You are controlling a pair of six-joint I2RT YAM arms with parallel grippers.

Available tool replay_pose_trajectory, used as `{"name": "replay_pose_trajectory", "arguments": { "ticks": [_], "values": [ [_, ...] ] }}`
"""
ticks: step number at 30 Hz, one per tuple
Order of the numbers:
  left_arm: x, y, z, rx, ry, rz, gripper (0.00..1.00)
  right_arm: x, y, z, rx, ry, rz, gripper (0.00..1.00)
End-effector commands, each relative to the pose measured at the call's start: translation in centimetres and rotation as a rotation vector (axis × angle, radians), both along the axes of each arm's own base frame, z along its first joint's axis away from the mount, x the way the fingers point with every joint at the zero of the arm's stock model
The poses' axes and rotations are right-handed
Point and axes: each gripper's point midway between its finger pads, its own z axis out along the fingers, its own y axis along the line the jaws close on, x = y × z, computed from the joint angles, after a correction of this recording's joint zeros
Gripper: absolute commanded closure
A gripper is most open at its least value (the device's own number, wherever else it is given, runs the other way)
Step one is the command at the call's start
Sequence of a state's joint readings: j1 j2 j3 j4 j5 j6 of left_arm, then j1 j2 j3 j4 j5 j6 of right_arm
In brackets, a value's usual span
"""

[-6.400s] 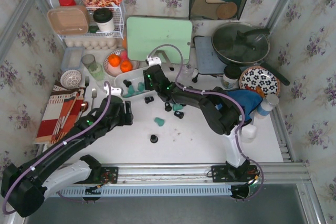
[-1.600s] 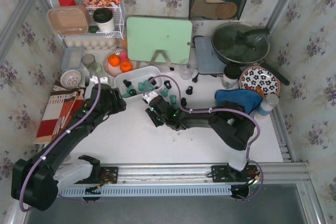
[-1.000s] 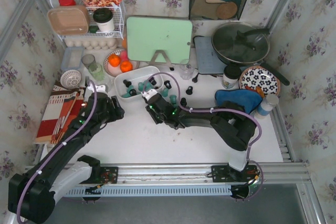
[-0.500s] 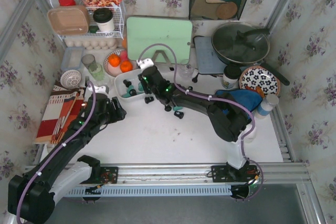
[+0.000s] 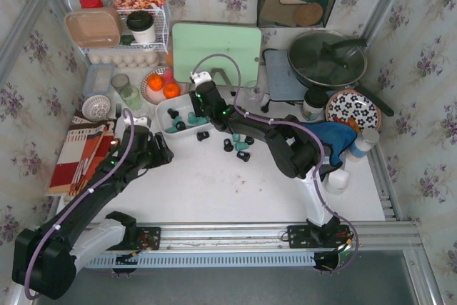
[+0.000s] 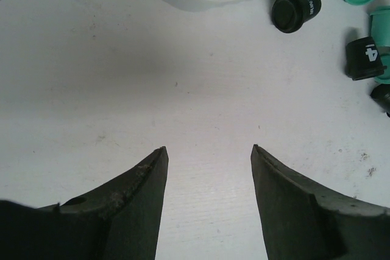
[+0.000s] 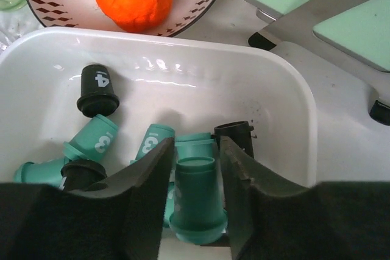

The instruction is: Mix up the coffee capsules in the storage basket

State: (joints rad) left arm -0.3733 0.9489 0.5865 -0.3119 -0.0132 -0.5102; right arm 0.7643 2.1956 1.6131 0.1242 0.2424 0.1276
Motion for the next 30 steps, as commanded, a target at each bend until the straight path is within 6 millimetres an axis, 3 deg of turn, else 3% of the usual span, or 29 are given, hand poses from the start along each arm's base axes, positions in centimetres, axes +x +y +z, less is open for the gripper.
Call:
{"name": "replay_pose_trajectory", "arguments": {
  "ticks": [1,6,14,19,24,30],
  "values": [
    [0.7,-0.4,0.4,-0.014,-0.014,-0.004,0.40,0.7,0.8,1.0,0.061,-0.022,0.014,0.48],
    [0.9,-0.4,-0.2,-0.001,0.005,-0.004,0.40,-0.2,-0.1,1.8,0.039,0.002,0.011,0.34],
    [1.2,-0.3,-0.5,0.014,0.012,0.004,0.40,-4.9,-4.2,4.3,0.011,0.029,0.025,0.33],
    [1.3,-0.5,-0.7,0.011,0.019,-0.004,0.40,-8.8,-7.3,2.9,-0.033,0.081,0.027,0.34],
    [1.5,-0.7,-1.0,0.008,0.021,-0.009,0.40,-12.0,-10.6,0.1,-0.100,0.143,0.004,0.36],
    [1.8,-0.9,-1.3,0.015,0.025,-0.014,0.41,-15.1,-12.6,-2.7,-0.146,0.212,0.047,0.37]
  ]
}}
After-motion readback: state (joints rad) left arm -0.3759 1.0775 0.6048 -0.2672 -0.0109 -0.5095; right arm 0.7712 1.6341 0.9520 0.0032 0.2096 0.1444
